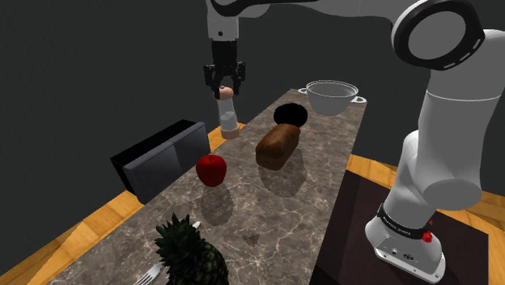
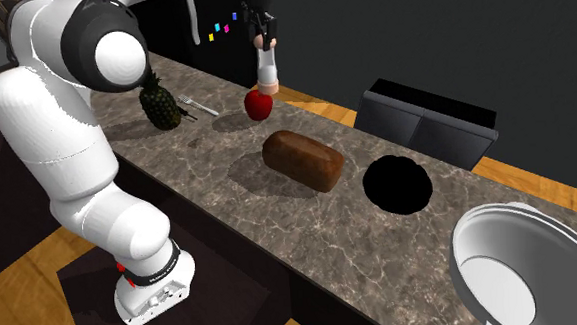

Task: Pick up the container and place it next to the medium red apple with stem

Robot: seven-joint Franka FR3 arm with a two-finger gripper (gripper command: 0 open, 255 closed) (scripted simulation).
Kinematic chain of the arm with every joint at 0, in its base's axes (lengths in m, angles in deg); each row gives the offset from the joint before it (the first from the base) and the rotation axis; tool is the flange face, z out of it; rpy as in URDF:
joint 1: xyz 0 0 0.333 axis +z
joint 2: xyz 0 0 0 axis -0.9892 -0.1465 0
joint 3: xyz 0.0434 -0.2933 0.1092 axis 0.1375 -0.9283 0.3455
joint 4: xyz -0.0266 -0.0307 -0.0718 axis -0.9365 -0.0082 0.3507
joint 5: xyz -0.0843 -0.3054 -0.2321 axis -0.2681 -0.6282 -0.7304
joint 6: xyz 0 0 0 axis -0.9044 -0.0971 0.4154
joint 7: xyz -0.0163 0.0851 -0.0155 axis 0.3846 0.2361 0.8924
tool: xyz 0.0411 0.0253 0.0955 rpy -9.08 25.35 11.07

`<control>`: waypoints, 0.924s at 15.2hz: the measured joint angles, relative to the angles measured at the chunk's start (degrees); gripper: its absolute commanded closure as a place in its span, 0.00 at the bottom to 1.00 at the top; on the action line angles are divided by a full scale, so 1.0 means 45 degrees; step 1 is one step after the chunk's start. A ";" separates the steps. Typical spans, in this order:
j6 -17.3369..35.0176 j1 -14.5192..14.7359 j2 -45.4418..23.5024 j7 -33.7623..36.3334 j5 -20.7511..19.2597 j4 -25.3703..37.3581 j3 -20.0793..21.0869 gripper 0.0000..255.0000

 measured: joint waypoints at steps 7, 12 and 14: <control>0.1295 0.0029 0.0186 -0.0102 -0.0012 -0.1480 0.0008 1.00; 0.2165 0.0069 0.0270 -0.0132 -0.0008 -0.2436 0.0033 1.00; 0.2502 0.0071 0.0274 -0.0165 -0.0001 -0.2776 0.0034 1.00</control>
